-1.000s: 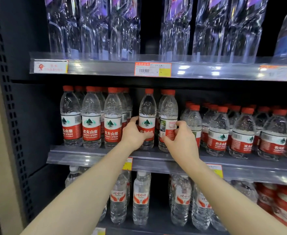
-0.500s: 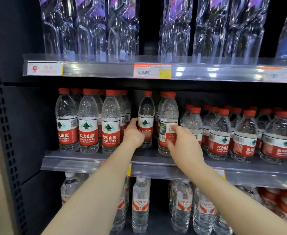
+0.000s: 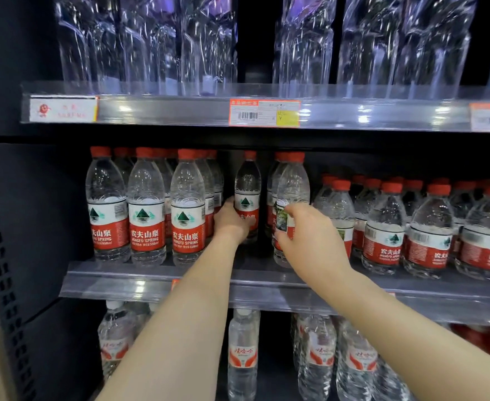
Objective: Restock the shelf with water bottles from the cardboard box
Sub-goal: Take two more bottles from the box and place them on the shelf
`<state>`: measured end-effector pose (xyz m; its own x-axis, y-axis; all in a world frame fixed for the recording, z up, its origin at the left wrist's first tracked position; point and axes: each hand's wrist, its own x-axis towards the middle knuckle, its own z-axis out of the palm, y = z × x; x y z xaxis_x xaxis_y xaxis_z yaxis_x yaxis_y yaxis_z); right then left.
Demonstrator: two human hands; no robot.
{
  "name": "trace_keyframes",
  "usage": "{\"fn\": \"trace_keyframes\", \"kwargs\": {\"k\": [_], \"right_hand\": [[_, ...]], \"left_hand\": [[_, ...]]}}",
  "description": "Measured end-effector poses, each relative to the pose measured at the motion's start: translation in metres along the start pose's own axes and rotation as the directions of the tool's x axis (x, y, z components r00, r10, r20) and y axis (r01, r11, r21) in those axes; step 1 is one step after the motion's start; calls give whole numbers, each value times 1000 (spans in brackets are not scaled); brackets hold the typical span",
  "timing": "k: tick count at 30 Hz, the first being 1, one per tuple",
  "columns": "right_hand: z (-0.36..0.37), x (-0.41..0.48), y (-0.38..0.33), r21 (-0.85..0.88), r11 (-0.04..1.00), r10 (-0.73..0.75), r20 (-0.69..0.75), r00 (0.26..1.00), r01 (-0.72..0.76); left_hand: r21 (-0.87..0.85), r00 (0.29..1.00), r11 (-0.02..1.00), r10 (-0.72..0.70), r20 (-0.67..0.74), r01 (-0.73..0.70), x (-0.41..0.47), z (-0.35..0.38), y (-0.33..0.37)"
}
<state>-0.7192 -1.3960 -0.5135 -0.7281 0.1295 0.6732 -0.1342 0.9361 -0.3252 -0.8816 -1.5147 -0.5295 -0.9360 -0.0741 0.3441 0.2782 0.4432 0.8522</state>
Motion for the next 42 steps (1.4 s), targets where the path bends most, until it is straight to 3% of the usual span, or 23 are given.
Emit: {"fn": "trace_keyframes", "kwargs": {"k": [12, 32, 42], "right_hand": [[-2, -3, -14, -143, 987, -80, -1, 997, 79], [1, -6, -14, -46, 996, -70, -7, 997, 70], [-14, -15, -14, -51, 995, -87, -11, 996, 86]], "left_hand": [[95, 1000, 995, -5, -4, 5, 26, 10, -9], [52, 999, 999, -14, 45, 12, 55, 24, -17], [227, 989, 969, -120, 85, 98, 31, 20, -10]]}}
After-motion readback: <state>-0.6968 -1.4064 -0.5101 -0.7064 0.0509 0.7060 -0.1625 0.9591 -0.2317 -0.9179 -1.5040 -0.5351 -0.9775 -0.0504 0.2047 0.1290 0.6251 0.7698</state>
